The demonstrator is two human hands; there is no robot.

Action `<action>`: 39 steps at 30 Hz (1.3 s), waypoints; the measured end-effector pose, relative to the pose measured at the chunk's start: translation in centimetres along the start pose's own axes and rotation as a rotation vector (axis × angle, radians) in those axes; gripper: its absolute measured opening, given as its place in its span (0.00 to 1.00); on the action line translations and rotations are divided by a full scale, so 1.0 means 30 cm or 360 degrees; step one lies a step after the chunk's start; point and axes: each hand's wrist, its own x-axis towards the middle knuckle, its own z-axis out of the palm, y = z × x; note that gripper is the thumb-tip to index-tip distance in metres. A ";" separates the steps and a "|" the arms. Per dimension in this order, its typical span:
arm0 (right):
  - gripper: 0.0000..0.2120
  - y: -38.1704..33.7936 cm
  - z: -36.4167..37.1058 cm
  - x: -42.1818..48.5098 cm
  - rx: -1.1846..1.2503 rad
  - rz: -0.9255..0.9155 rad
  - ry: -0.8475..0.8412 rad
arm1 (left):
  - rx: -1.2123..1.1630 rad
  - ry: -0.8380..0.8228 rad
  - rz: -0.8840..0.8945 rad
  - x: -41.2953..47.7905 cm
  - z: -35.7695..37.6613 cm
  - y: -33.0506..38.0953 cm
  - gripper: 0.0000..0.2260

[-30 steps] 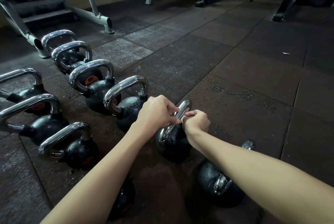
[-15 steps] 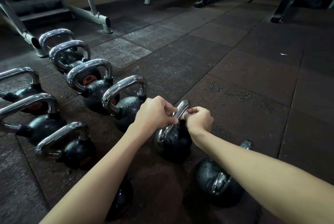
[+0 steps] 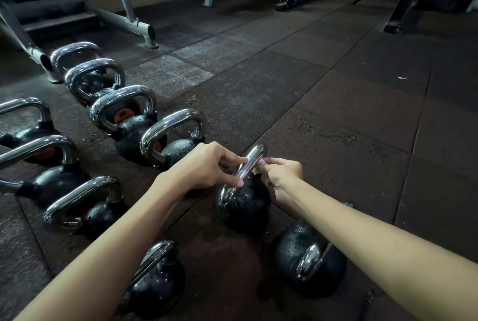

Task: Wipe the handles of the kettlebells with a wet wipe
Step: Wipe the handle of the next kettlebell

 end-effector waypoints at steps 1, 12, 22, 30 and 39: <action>0.13 -0.006 -0.004 0.002 0.0004 0.0056 -0.0037 | -0.0002 0.0002 0.0002 0.003 0.003 -0.001 0.27; 0.09 -0.010 -0.043 -0.031 -0.0218 0.0111 -0.0427 | -0.0068 -0.0007 -0.0017 0.003 0.014 -0.014 0.27; 0.08 -0.002 -0.051 -0.099 -0.0278 -0.0086 -0.0471 | -0.0090 -0.0003 -0.0010 0.001 0.015 -0.017 0.26; 0.10 0.025 -0.040 -0.115 -0.0057 -0.0139 -0.0448 | -0.0099 0.0018 -0.0005 0.008 0.022 -0.025 0.25; 0.11 0.036 -0.023 -0.153 0.0004 -0.0080 -0.0354 | -0.0125 0.0029 0.0000 0.005 0.028 -0.032 0.25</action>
